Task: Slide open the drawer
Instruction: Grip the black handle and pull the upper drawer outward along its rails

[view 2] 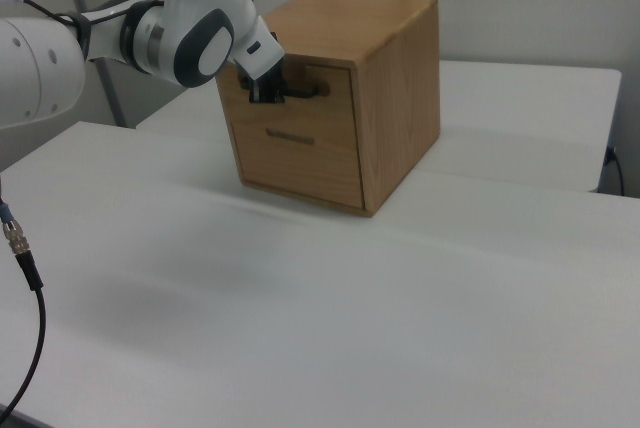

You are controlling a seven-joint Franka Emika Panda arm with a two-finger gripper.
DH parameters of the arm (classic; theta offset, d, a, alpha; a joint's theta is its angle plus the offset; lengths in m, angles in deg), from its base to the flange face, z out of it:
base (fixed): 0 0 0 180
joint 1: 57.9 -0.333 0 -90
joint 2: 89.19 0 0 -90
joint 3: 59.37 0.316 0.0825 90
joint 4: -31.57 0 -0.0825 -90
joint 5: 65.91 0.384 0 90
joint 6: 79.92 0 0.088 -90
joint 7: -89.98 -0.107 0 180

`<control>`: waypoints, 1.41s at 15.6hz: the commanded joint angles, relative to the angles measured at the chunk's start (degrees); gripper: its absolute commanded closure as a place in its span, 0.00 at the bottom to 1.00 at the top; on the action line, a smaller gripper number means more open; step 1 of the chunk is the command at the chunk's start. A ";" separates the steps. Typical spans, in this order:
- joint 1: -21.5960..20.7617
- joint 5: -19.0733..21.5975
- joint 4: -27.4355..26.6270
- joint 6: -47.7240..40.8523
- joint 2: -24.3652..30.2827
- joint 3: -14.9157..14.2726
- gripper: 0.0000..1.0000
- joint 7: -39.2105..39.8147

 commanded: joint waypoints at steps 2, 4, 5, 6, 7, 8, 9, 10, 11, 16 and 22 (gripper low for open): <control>-0.85 0.08 1.05 0.76 -0.81 0.04 0.82 -0.56; -0.50 -0.62 0.88 0.68 -0.02 0.04 0.89 -0.21; -0.58 -0.62 0.53 0.59 0.42 0.13 0.89 -0.12; -0.58 -0.71 -0.09 0.24 0.94 0.05 0.91 0.23; -0.58 -1.15 -0.79 -0.03 1.47 0.04 0.91 0.58; -0.58 -1.85 -1.84 -0.29 2.35 0.13 0.91 0.85; -0.58 -2.55 -3.15 -1.51 3.57 0.13 0.91 0.94; -0.67 -2.82 -4.39 -2.83 4.80 0.13 0.91 1.72; -0.67 -2.82 -5.53 -4.32 6.21 0.13 0.91 2.42; -0.41 -2.82 -7.65 -13.54 11.22 0.22 0.91 5.06; 0.12 -3.00 -11.16 -24.88 16.41 0.13 0.91 7.26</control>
